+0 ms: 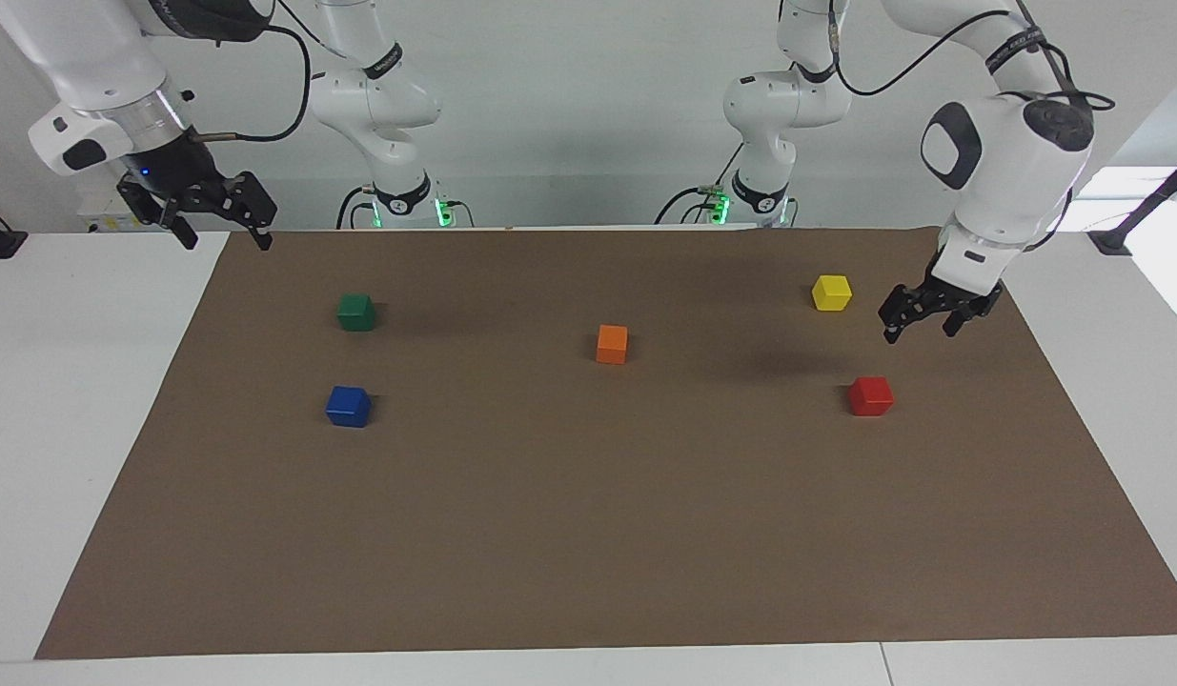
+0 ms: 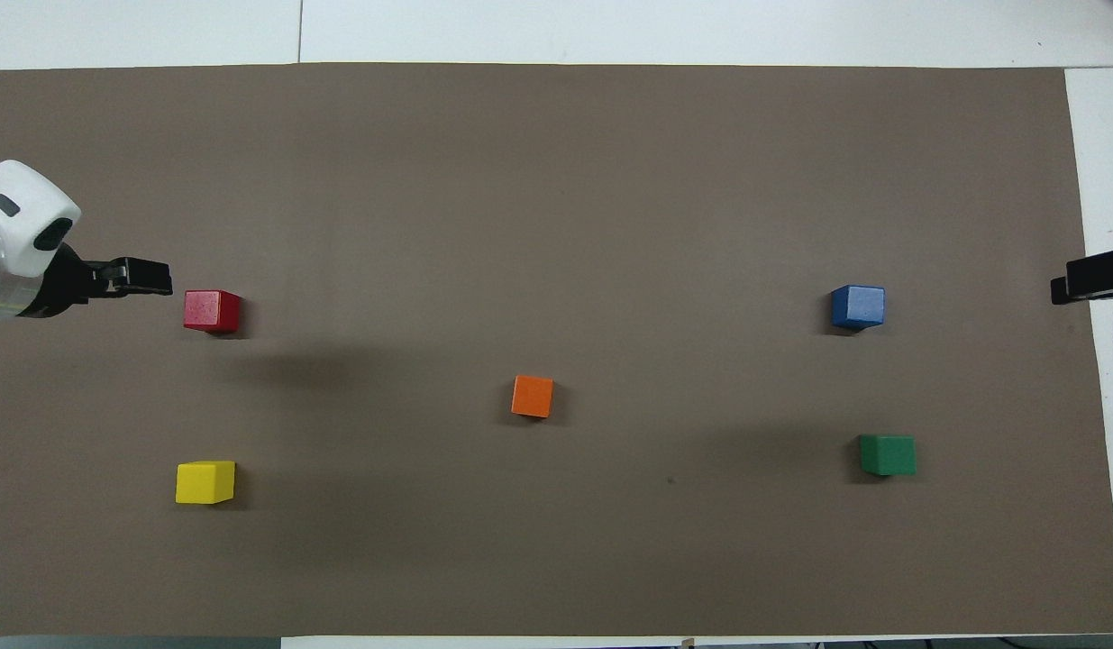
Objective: Transfer red block to right arm and stack on blue block
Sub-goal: 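Reach the left gripper to the red block and close on it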
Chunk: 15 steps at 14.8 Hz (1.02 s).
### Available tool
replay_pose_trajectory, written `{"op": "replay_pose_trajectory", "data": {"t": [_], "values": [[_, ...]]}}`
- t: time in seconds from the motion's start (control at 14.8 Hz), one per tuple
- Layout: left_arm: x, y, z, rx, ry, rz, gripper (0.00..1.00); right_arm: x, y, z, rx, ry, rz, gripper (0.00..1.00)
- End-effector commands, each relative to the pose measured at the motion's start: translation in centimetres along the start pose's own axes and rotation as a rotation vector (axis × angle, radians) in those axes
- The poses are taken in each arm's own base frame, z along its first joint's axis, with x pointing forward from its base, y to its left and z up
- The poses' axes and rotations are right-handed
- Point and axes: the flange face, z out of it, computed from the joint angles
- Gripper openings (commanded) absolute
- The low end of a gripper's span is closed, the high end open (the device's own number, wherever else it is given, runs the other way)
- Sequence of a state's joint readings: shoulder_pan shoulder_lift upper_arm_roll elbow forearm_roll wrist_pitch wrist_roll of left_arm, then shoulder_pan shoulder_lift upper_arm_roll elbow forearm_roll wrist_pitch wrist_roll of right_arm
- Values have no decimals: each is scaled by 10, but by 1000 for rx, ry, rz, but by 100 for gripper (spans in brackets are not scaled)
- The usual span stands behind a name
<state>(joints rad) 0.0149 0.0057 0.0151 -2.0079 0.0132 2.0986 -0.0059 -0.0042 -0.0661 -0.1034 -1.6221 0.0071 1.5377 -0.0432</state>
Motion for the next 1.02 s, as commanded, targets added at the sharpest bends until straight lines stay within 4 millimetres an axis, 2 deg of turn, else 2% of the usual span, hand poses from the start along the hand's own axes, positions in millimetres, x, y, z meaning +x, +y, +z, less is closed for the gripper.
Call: {"op": "replay_pose_trajectory", "data": {"t": [0.0,0.14,0.27,0.34,0.41,0.54,0.61,0.75,0.88,0.95], "values": [[4,-1,29,1,-2,-4,100,-18,4,17,8,-5,-36,100],[8,-3,63,4,-8,-9,100,-25,8,51,15,-12,-78,100],[2,-1,80,2,19,-6,100,-25,21,84,48,-14,-122,100],[2,-1,86,2,22,-6,100,-23,20,102,89,-19,-134,100],[2,-2,91,4,24,-5,100,-20,31,123,154,-22,-127,100],[5,-2,105,4,27,-6,100,-6,51,171,389,-7,-223,100],[5,-2,113,4,18,-5,100,-1,50,180,446,8,-241,100],[-5,-1,132,4,-8,-5,100,2,38,185,518,12,-225,100],[-4,4,149,5,-8,-6,99,5,28,190,580,17,-212,100],[-4,6,151,4,-11,-4,94,8,19,192,613,21,-209,100]]}}
